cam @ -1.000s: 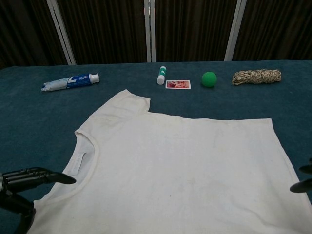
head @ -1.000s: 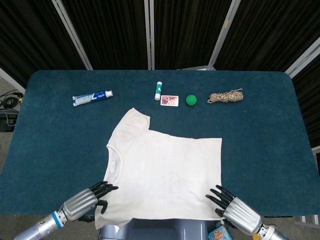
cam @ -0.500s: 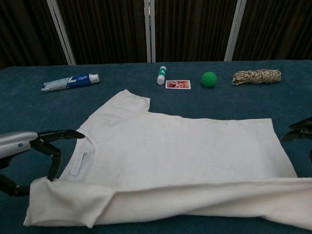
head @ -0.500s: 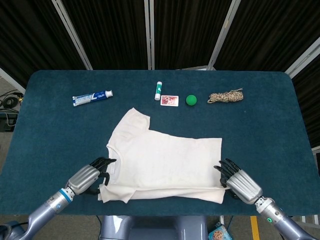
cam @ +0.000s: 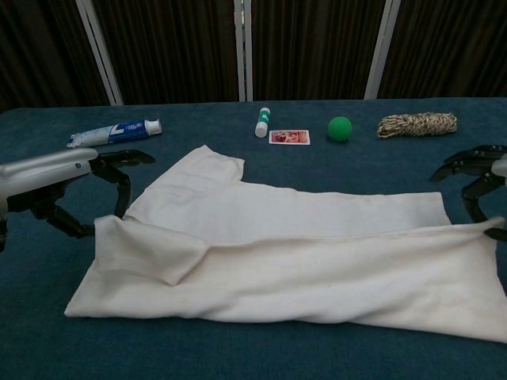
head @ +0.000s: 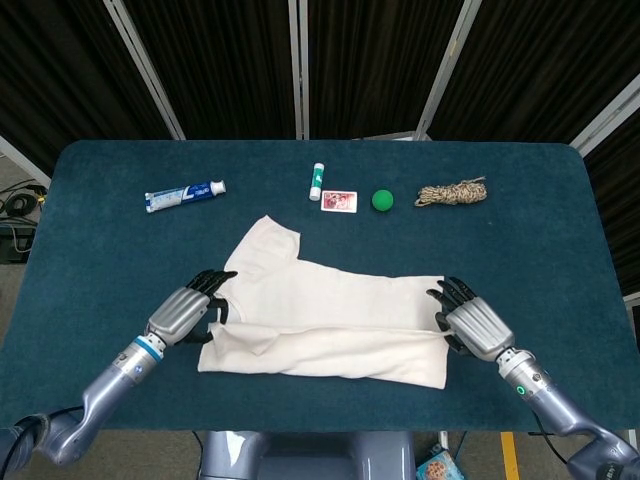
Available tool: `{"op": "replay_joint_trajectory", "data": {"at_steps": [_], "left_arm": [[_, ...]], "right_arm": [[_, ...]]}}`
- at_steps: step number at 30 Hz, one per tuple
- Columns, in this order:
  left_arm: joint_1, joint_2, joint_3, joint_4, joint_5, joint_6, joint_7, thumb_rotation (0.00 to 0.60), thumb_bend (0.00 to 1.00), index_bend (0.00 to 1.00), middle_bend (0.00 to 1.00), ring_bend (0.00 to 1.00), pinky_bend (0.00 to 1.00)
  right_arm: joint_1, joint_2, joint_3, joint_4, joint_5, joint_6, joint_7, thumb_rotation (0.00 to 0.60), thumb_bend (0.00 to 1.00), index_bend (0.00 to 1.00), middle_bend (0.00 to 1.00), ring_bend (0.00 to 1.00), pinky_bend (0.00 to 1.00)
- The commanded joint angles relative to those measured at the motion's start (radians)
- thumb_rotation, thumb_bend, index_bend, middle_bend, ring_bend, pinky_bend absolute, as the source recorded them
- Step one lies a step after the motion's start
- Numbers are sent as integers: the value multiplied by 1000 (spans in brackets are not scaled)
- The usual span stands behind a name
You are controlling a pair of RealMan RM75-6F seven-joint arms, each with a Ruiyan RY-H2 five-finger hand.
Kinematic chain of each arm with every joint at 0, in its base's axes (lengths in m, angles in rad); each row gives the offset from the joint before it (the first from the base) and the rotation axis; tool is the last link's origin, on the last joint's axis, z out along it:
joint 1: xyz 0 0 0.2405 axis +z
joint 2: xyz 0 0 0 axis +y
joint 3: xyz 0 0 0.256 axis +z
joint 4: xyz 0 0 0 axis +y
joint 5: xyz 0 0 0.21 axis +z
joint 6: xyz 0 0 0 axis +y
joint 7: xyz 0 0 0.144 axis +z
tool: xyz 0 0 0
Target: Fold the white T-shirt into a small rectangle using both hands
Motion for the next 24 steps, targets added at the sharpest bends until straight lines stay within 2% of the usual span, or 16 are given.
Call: {"op": "replay_joint_trajectory", "data": {"at_steps": [1, 6, 12, 24], "left_arm": [[-28, -8, -34, 2, -45, -39, 50, 600, 538, 744, 0, 0, 0], [-68, -34, -80, 23, -113, -87, 114, 600, 538, 744, 0, 0, 0], [-87, -50, -108, 38, -153, -101, 138, 600, 538, 744, 0, 0, 0], [-124, -78, -162, 113, -228, -135, 111, 600, 538, 746, 0, 0, 0]], "right_arm": [[13, -1, 14, -1, 25, -22, -8, 600, 444, 758, 119, 0, 0], [37, -17, 38, 20, 82, -70, -6, 600, 445, 759, 119, 0, 0], [55, -32, 56, 45, 120, -99, -7, 600, 447, 760, 119, 0, 0], [103, -80, 90, 116, 201, -171, -15, 600, 447, 763, 120, 0, 0]]}}
